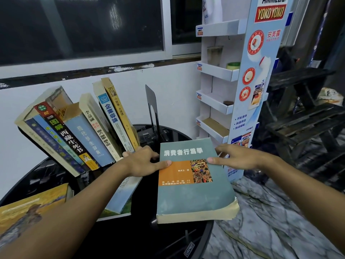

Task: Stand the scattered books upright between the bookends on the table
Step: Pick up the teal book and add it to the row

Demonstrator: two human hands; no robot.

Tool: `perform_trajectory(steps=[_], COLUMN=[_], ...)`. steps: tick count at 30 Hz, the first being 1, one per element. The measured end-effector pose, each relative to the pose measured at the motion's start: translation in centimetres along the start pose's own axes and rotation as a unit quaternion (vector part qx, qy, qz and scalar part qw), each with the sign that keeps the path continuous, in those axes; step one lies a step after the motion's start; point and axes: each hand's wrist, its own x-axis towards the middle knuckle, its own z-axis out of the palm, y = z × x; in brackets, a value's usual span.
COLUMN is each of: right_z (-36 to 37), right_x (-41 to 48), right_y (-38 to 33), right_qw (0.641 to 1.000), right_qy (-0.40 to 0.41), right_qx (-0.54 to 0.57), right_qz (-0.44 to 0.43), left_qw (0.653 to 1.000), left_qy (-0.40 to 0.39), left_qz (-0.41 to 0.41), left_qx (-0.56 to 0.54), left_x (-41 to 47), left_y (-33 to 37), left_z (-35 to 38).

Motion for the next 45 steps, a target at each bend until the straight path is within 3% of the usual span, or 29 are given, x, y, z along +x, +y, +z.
perform_trajectory(steps=[5, 12, 18, 26, 35, 40, 45], right_z=[0.1, 0.3, 0.3, -1.4, -3.6, -3.2, -2.9], right_x=[0.7, 0.2, -0.5, -1.8, -2.6, -2.4, -1.9], right_y=[0.9, 0.4, -0.6, -2.7, -5.9, -6.5, -6.6], right_qw=[1.000, 0.991, 0.972, 0.959, 0.925, 0.918, 0.920], right_qy=[0.004, 0.072, 0.101, 0.160, 0.251, 0.265, 0.272], right_qx=[0.020, 0.111, 0.208, 0.211, 0.223, 0.227, 0.210], right_qz=[0.009, -0.026, -0.045, -0.100, -0.179, -0.190, -0.188], left_qw=[1.000, 0.999, 0.988, 0.966, 0.899, 0.881, 0.873], left_qy=[0.013, 0.027, 0.037, 0.147, 0.335, 0.381, 0.379], left_qz=[-0.001, -0.013, 0.013, 0.069, 0.120, 0.127, 0.129], left_qx=[0.001, -0.040, -0.147, -0.202, -0.254, -0.250, -0.280], left_x=[-0.1, 0.4, -1.2, -3.6, -6.1, -7.2, -8.2], left_y=[0.2, -0.8, 0.9, 2.0, 3.5, 3.5, 3.8], left_z=[0.2, 1.0, 0.8, -1.8, -3.6, -3.3, -2.8])
